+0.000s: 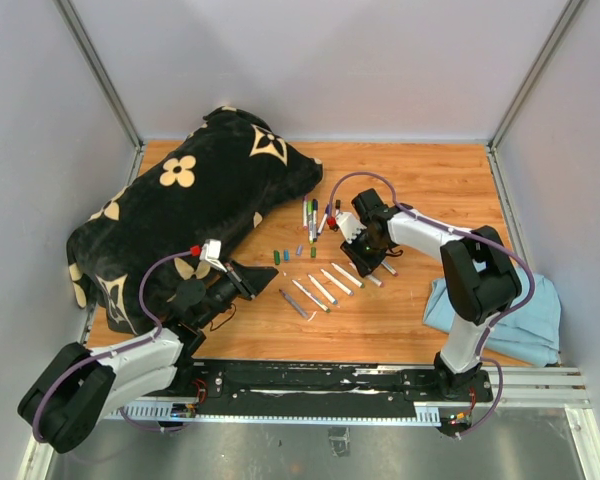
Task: Open the pen caps
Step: Place the pen at the center of the board.
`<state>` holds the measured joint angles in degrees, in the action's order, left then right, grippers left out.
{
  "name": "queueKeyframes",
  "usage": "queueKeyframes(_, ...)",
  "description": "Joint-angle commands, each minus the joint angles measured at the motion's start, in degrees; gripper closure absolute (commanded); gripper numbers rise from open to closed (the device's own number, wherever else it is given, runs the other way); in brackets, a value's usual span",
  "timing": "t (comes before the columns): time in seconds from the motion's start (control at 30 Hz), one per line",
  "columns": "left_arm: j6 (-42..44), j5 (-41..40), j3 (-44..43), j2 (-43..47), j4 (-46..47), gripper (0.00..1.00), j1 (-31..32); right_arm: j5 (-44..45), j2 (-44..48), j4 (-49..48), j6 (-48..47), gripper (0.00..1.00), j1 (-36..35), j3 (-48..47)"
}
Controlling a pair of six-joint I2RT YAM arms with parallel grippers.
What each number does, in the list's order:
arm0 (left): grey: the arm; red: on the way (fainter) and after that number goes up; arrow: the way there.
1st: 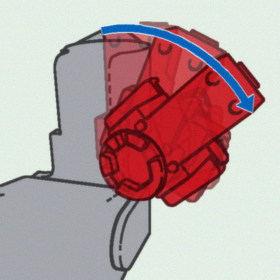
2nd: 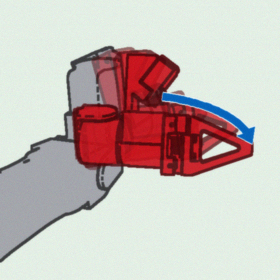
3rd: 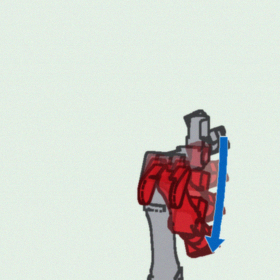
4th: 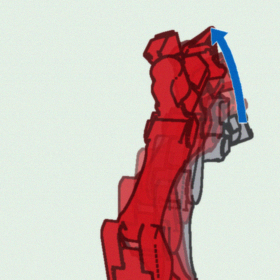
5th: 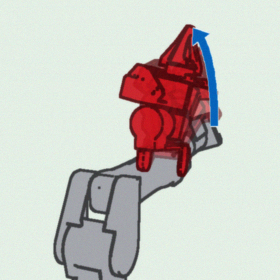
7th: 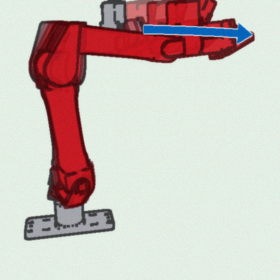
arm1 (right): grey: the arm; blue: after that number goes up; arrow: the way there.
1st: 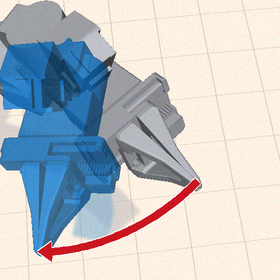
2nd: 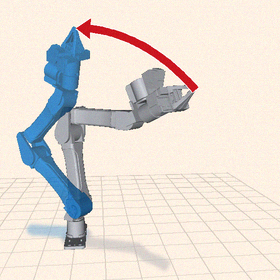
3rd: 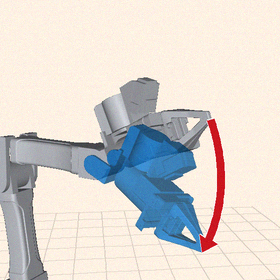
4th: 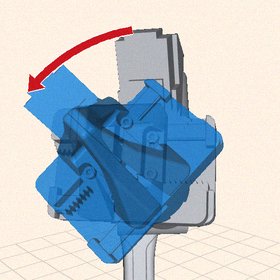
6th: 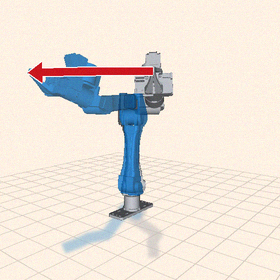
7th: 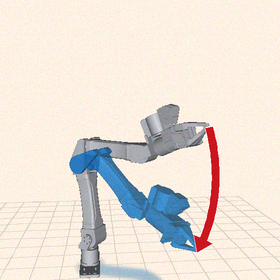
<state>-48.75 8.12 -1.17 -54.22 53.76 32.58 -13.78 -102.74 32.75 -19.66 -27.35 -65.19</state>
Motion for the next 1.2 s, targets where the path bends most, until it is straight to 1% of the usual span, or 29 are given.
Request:
queueKeyframes(0.0,0.0,0.82,-1.0,-0.4,2.23,1.0,-0.41,0.16,-0.58,0.31,0.66,0.69,1.37,-1.1)
queueKeyframes(0.2,-0.35,1.34,-1.44,-1.21,2.47,1.0,-0.41,0.33,0.84,0.33,0.53,0.65,1.38,-1.09)
queueKeyframes(0.47,-0.95,1.24,-2.8,-3.95,2.4,1.0,0.36,0.45,5.57,0.29,-0.52,0.62,1.51,-0.58)
queueKeyframes(0.77,0.09,-4.68,-5.65,-8.71,2.4,1.0,5.99,-1.42,10.36,0.38,-1.87,0.59,2.02,0.22)
queueKeyframes(0.97,0.33,-8.46,-8.5,-13.56,2.34,1.0,9.63,-3.48,14.7,1.33,-4.32,0.58,3.1,0.77)
queueKeyframes(1.17,0.55,-11.9,-12.63,-19.75,1.86,1.0,12.11,-4.47,18.07,1.41,-4.88,0.57,5.62,1.38)
